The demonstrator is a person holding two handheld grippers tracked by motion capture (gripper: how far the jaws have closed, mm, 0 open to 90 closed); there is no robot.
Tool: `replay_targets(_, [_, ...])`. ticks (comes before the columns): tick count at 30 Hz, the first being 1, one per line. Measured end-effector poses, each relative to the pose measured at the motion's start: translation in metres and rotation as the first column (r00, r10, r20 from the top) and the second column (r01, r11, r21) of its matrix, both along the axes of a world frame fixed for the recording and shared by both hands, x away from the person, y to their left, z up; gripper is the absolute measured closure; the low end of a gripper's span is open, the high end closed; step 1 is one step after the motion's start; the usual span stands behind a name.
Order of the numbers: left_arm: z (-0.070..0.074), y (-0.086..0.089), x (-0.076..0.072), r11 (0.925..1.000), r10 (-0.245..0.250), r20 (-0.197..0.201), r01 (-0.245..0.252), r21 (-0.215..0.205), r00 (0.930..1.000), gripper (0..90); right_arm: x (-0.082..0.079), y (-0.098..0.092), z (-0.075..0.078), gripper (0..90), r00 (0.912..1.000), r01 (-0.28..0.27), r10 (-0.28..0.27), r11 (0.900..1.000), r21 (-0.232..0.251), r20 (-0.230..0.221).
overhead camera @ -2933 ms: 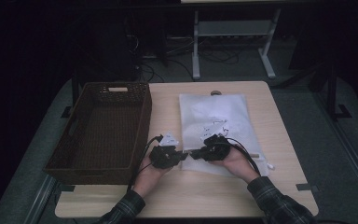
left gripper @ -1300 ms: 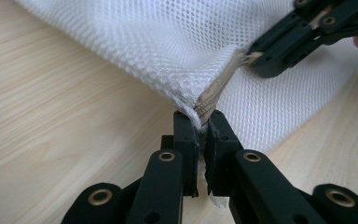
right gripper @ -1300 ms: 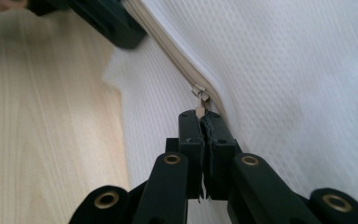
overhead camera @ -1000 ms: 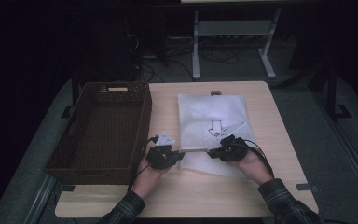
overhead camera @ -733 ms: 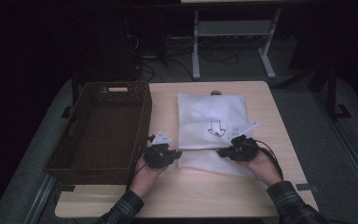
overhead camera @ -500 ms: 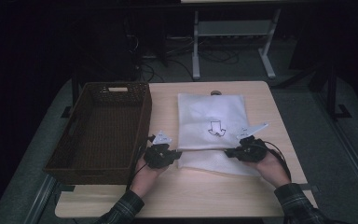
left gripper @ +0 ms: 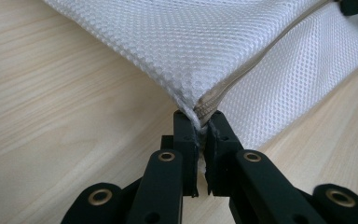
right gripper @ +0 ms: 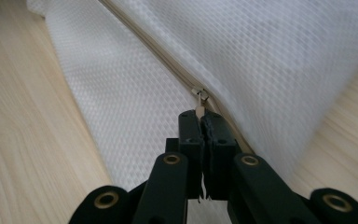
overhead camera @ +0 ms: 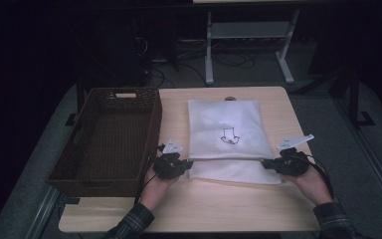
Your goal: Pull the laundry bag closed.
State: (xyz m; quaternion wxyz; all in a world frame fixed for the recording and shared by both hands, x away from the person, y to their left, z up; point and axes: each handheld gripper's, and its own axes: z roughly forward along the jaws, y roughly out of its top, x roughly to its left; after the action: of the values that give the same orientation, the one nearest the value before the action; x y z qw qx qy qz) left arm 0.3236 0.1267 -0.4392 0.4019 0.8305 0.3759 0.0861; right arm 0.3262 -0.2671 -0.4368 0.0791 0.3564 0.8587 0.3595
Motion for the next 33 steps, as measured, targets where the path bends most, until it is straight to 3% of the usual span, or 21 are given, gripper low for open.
replay_targets(5, [0.0,0.001,0.001,1.0,0.008,-0.006,-0.008,-0.003,0.9999,84.5,-0.004,-0.027,-0.002,86.6,0.998,0.063,-0.063,0.998,0.007,-0.004])
replay_targets(7, [-0.001,-0.001,0.001,1.0,0.002,-0.01,-0.002,-0.009,0.9999,84.4,-0.005,-0.038,-0.005,86.6,0.997,0.077,-0.076,0.996,0.036,-0.017])
replay_targets(10, [-0.001,-0.006,0.001,0.9998,0.001,0.002,-0.001,0.018,1.0,83.2,-0.007,-0.039,-0.007,85.5,0.9966,0.081,-0.081,0.996,0.027,-0.011])
replay_targets(12, [-0.002,-0.005,0.002,1.0,0.002,0.0,-0.002,0.007,1.0,77.3,-0.007,-0.037,-0.008,77.5,0.997,0.077,-0.077,0.997,0.019,0.013])
replay_targets(16, [-0.001,-0.004,0.003,0.9998,0.004,0.013,-0.004,-0.018,0.9999,50.9,-0.009,-0.034,-0.006,54.6,0.9955,0.087,-0.089,0.995,0.053,0.033])
replay_targets(17, [-0.002,-0.005,0.004,0.9998,0.002,0.014,-0.002,-0.018,0.9999,41.8,-0.009,-0.033,-0.005,48.9,0.9949,0.092,-0.094,0.994,0.057,0.037])
replay_targets(20, [-0.002,-0.009,0.002,0.9997,0.02,0.021,-0.02,0.015,0.9996,27.1,-0.01,-0.03,-0.005,36.8,0.9936,0.092,-0.095,0.994,0.056,0.061])
replay_targets(21, [-0.003,-0.009,0.002,0.9999,0.014,0.004,-0.014,0.005,0.9999,23.1,-0.01,-0.029,-0.004,34.1,0.9926,0.099,-0.102,0.993,0.058,0.066])
replay_targets(23, [-0.002,-0.009,0.001,0.9999,0.006,-0.006,-0.006,-0.015,1.0,20.6,-0.011,-0.025,-0.003,25.7,0.9885,0.113,-0.118,0.992,0.055,0.094])
replay_targets(27, [0.002,-0.008,-0.004,0.9997,0.007,0.021,-0.007,-0.023,0.9998,18.0,-0.015,-0.017,-0.002,13.1,0.9864,0.112,-0.118,0.992,0.058,0.115])
replay_targets(33, [0.003,-0.008,-0.018,0.999,-0.035,0.025,0.035,-0.026,0.9991,16.6,-0.02,-0.002,-0.003,13.0,0.9805,0.13,-0.137,0.99,0.058,0.141])
